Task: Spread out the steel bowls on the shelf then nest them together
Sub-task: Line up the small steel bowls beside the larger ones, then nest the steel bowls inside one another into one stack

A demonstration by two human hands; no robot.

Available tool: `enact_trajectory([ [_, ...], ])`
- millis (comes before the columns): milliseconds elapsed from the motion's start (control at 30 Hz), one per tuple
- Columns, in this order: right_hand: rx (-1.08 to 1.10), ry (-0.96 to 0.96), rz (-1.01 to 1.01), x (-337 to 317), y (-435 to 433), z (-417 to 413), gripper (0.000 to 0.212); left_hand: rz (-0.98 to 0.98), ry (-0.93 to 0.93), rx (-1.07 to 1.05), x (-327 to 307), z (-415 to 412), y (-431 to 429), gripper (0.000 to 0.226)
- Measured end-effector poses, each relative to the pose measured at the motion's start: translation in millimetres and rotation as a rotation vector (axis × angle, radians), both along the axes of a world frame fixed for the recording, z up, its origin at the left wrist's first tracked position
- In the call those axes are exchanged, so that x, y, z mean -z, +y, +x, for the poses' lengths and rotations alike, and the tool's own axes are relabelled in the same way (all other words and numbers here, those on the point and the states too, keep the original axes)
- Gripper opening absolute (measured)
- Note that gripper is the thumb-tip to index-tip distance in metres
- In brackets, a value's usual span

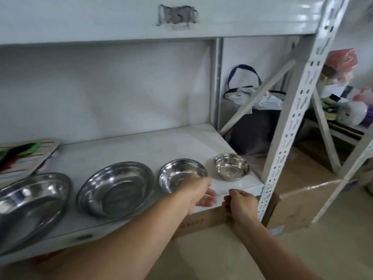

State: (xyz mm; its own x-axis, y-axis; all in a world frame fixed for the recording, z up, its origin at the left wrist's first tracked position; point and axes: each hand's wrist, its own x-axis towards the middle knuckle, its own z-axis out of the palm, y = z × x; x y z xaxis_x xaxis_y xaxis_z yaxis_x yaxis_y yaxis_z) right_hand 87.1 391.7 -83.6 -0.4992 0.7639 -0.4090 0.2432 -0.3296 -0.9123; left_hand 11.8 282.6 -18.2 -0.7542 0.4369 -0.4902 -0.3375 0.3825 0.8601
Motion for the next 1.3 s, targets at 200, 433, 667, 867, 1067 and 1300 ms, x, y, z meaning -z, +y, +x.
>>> enact_trajectory([
  [200, -0.116, 0.068, 0.058, -26.1, -50.2, -12.0, 0.021, 0.023, 0.156, -0.173, -20.0, 6.5, -166.0, 0.016],
  [433, -0.432, 0.05, 0.234, -50.2, -122.2, -48.1, 0.023, -0.209, 0.218, -0.473, 8.6, -14.6, -290.6, 0.018],
  [667, -0.802, -0.245, 0.913, -77.3, -131.2, -141.7, 0.04, -0.187, 0.192, -0.527, 29.0, -44.3, -280.4, 0.024],
  [867, -1.038, -0.594, 1.31, -54.9, -124.8, -200.7, 0.042, -0.116, 0.124, -0.637, 44.2, -63.2, -266.3, 0.024],
  [1067, -1.065, -0.573, 1.292, -41.2, -123.5, -220.5, 0.01, -0.152, 0.17, -0.613, 36.5, -75.3, -264.2, 0.015],
  [1300, -0.925, -0.158, 1.169, -147.5, -158.6, -221.1, 0.029, -0.101, 0.537, -0.669, -78.1, -119.4, -319.2, 0.014],
])
